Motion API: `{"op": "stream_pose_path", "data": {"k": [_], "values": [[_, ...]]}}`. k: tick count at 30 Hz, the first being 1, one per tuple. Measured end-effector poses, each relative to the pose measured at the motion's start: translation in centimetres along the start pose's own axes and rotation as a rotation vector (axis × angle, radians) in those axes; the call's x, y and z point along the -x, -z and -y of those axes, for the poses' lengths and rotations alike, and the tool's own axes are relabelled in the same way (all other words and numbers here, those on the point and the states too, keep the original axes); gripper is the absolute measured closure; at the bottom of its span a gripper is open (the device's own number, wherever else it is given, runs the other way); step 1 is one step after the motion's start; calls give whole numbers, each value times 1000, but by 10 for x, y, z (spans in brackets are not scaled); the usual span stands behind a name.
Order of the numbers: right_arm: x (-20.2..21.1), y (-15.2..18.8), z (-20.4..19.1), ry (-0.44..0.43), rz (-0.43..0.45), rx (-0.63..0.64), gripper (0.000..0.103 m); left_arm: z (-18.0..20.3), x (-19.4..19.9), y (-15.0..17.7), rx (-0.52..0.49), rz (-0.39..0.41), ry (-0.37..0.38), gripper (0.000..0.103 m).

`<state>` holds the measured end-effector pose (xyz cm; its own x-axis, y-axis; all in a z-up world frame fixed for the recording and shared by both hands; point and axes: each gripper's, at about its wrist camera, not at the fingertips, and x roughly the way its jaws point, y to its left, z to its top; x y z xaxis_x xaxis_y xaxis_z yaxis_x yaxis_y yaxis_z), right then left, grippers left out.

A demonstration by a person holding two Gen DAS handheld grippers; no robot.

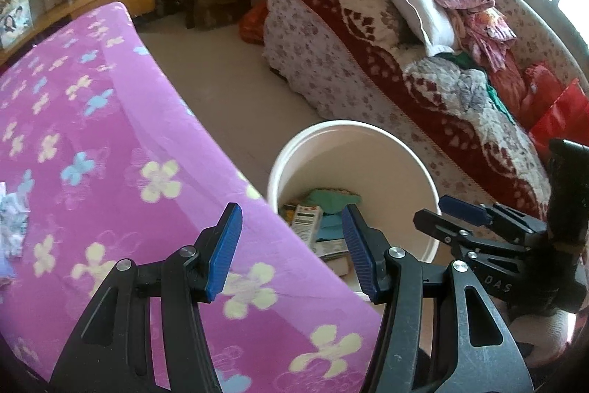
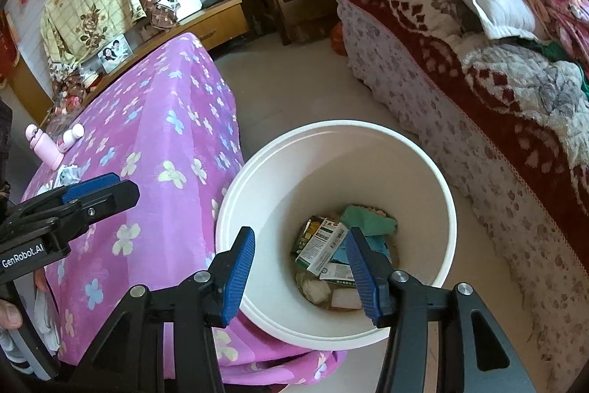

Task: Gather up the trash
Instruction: 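Move both tools back over the trash on the table, then grasp the white-green tissue pack with the left tool while the right tool grasps crumpled white wrapper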

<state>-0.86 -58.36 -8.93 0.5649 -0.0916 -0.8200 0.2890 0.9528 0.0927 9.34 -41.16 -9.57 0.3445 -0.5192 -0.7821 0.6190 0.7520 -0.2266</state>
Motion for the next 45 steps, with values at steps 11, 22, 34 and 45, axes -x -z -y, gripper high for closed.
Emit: {"op": "stream_pose_path", "data": {"k": [11, 22, 34, 45], "values": [[0, -2, -44, -37, -4, 69, 53, -31, 27, 16, 31, 40, -76, 48], [-5, -5, -101, -91, -9, 142, 53, -90, 66, 38, 127, 84, -167, 48], [-23, -3, -181, -174, -49, 258, 47, -176, 110, 74, 257, 86, -267, 48], [-57, -4, -269, -252, -111, 361, 46, -274, 151, 114, 447, 100, -327, 48]]}}
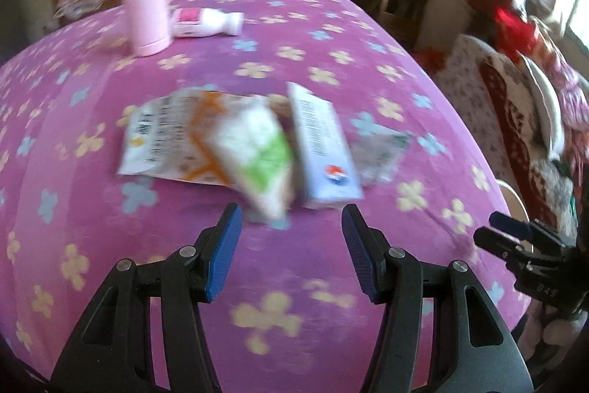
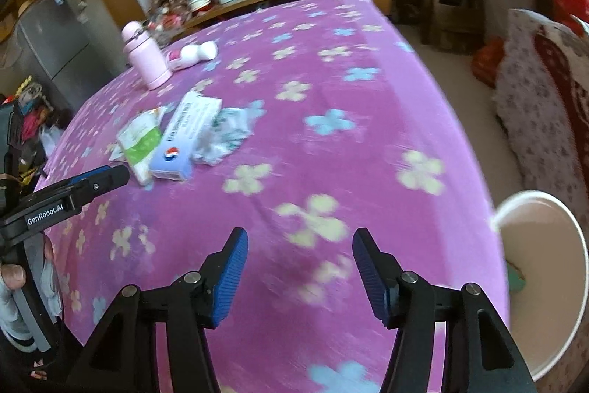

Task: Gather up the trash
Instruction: 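Grasp the white-green tissue pack with the left tool while the right tool grasps crumpled white wrapper, then carry tissue pack and wrapper over the white bucket and open both tools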

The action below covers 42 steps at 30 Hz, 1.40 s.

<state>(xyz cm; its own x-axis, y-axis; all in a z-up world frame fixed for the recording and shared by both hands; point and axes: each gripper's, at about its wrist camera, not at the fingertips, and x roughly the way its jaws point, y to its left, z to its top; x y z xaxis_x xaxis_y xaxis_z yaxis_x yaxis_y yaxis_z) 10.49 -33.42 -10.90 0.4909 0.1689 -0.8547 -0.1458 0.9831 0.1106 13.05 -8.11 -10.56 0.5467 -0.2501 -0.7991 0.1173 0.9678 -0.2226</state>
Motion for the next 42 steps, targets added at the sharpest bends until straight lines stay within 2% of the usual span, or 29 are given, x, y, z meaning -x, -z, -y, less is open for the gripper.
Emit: {"op": "stream_pose_path", "data": {"k": [5, 11, 19, 20, 21, 23, 24, 25, 31, 42], "values": [[-28, -26, -27, -35, 1, 14, 37, -29, -3, -11, 65, 2, 22, 48], [-60, -57, -43, -63, -4, -9, 37, -46, -21, -23, 110, -6, 53, 48], [-86, -75, -49, -75, 6, -18, 38, -41, -43, -36, 105, 4, 73, 49], [-88, -75, -49, -75, 10, -17, 44, -39, -44, -36, 103, 9, 80, 49], [-91, -76, -49, -79, 15, -20, 57, -39, -44, -36, 102, 13, 87, 50], [-95, -76, -48, -97, 10, -31, 69, -36, -44, -37, 98, 21, 103, 67], [-95, -76, -47, -99, 19, -35, 74, -35, -45, -37, 93, 18, 104, 82], [-94, -76, -46, -106, 18, -38, 78, -34, -45, -37, 91, 13, 109, 86], [-71, -71, -42, -150, 43, -42, 82, -35, -29, -36, 92, 21, 142, 93], [-12, -47, -35, -164, 79, -6, 82, -18, 21, -23, 19, 58, 152, 94]]}}
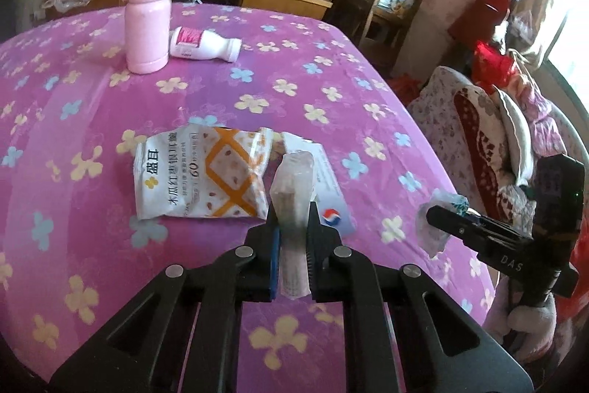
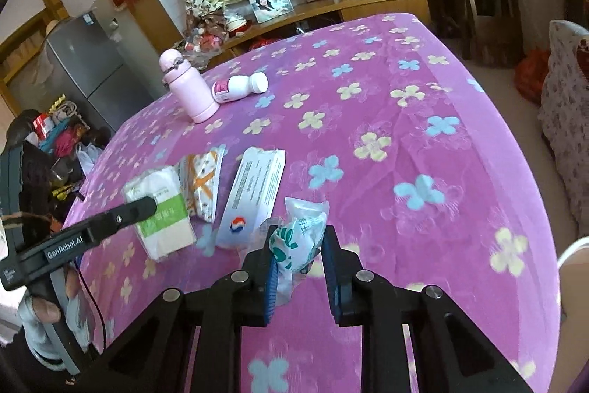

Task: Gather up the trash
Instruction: 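Carry tissue pack and wrapper over the white bucket and open both tools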

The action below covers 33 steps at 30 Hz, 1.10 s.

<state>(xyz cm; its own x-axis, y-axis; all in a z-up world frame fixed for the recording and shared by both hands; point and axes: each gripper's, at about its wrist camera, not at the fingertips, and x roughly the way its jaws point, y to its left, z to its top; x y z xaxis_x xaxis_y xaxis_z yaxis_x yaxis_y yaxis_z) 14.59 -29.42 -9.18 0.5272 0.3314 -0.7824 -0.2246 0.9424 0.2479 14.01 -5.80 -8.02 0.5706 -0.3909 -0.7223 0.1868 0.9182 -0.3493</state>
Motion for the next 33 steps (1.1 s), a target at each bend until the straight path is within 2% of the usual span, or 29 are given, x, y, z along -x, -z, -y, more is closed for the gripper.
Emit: {"op": "stream_pose_path", "data": {"k": [13, 33], "values": [[40, 34, 16, 54, 2, 3, 82, 69, -5, 22, -89, -26, 47, 94], [120, 65, 91, 175, 66, -86, 82, 195, -33, 33, -252, -69, 167, 94]]}}
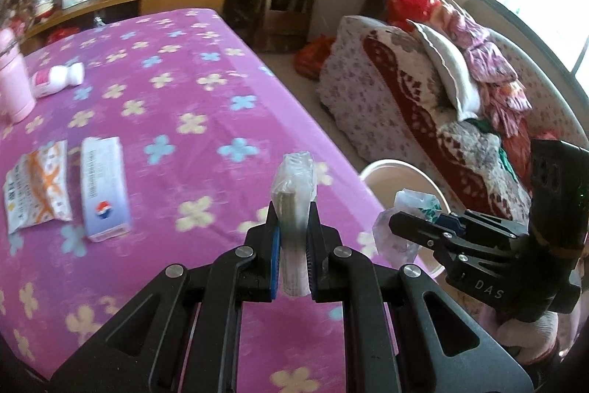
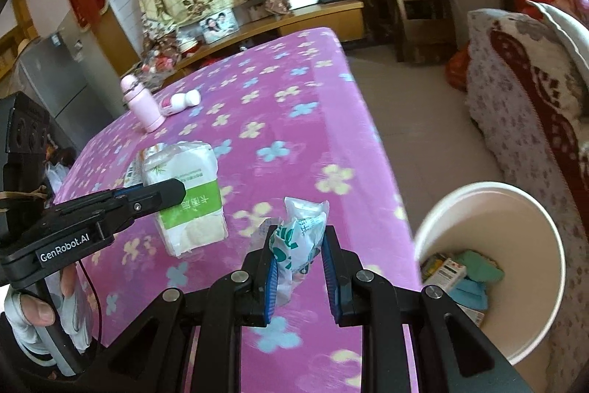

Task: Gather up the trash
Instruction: 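Carry tissue pack and wrapper over the white bucket and open both tools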

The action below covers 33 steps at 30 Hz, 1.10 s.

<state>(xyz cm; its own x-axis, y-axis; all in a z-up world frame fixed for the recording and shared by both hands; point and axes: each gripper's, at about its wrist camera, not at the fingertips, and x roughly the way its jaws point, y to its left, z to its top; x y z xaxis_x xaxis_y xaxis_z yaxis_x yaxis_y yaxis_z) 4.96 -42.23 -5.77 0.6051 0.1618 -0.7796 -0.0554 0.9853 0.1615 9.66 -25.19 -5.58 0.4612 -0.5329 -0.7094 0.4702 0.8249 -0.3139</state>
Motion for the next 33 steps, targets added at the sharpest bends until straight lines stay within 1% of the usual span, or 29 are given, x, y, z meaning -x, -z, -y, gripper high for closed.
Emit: {"op": "stream_pose_path", "data": {"k": [8, 19, 27, 33], "values": [[22, 9, 47, 59, 16, -66, 82, 47, -26, -8, -62, -28, 48, 94], [43, 28, 110, 133, 23, -158, 82, 99, -66, -15, -117, -79, 106, 94], [48, 38, 141, 173, 18, -205, 82, 128, -92, -17, -141, -115, 137, 94], [50, 42, 160, 195, 24, -237, 82, 141, -111, -15, -154, -144, 138, 94]]}}
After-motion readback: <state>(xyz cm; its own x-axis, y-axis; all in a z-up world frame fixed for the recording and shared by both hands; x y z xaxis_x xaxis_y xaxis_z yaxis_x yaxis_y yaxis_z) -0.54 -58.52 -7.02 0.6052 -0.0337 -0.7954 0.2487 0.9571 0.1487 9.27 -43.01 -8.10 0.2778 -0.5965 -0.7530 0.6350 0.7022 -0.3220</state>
